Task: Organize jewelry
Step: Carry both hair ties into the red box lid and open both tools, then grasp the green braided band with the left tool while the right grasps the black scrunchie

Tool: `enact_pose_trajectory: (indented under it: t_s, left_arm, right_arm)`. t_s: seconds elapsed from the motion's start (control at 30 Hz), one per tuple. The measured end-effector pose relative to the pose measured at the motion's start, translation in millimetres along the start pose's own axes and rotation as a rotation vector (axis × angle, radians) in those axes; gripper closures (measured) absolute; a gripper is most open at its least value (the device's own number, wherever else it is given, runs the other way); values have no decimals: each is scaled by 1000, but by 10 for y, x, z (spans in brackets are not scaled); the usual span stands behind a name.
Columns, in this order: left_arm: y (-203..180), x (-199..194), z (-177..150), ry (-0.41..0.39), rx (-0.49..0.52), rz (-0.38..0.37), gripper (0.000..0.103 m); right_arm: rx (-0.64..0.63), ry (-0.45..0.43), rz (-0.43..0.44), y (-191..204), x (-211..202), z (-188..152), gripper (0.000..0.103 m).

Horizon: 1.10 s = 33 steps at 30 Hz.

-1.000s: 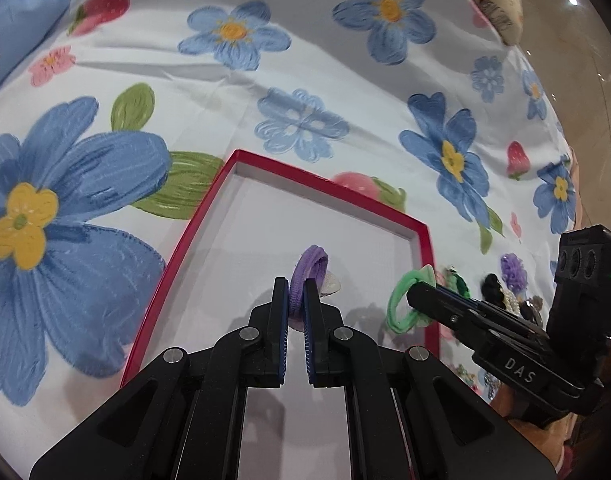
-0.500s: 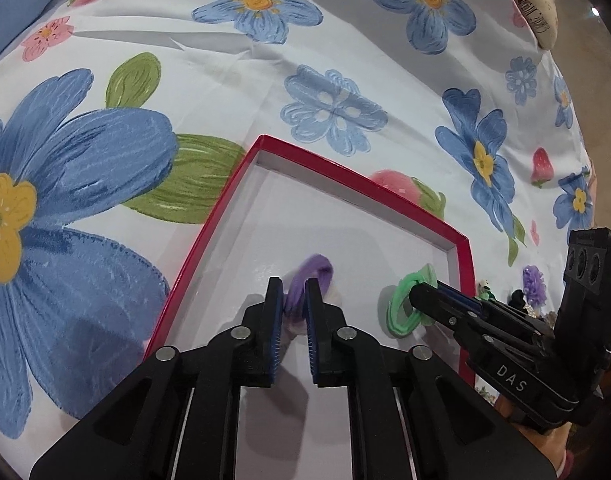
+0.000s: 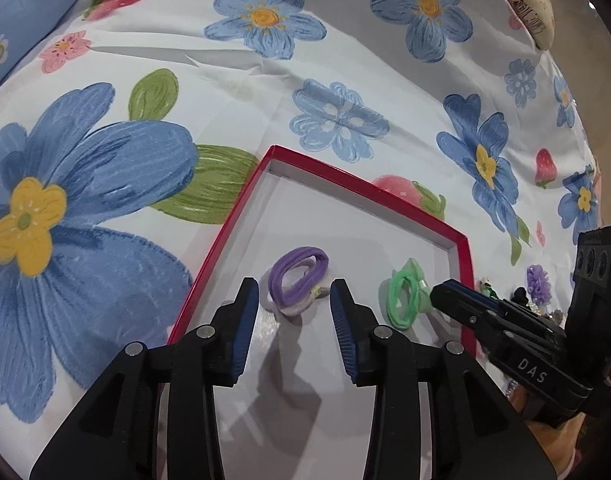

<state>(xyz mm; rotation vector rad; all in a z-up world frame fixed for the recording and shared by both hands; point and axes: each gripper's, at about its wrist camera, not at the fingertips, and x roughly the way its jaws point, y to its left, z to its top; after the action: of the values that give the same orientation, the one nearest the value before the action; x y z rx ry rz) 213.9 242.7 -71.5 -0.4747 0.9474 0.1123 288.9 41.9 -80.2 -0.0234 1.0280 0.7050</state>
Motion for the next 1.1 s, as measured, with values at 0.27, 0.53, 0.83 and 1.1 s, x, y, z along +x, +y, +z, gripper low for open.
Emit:
enact_pose_trajectory:
  t_s: [0.27, 0.53, 0.83, 1.1]
  left_arm:
    - [-105, -267, -108, -34, -4, -12, 57]
    - [-290, -469, -274, -49, 11, -48, 57]
    - [-768, -562, -417, -43, 75, -112, 45]
    - [-1297, -458, -481, -7, 162, -162, 45]
  right_arm:
    - [36, -57, 44, -21, -388, -94, 68]
    - [79, -112, 27, -227, -785, -287, 65]
    - [164, -156, -28, -673, -1214, -552, 60]
    - [224, -188, -92, -1085, -1554, -781, 60]
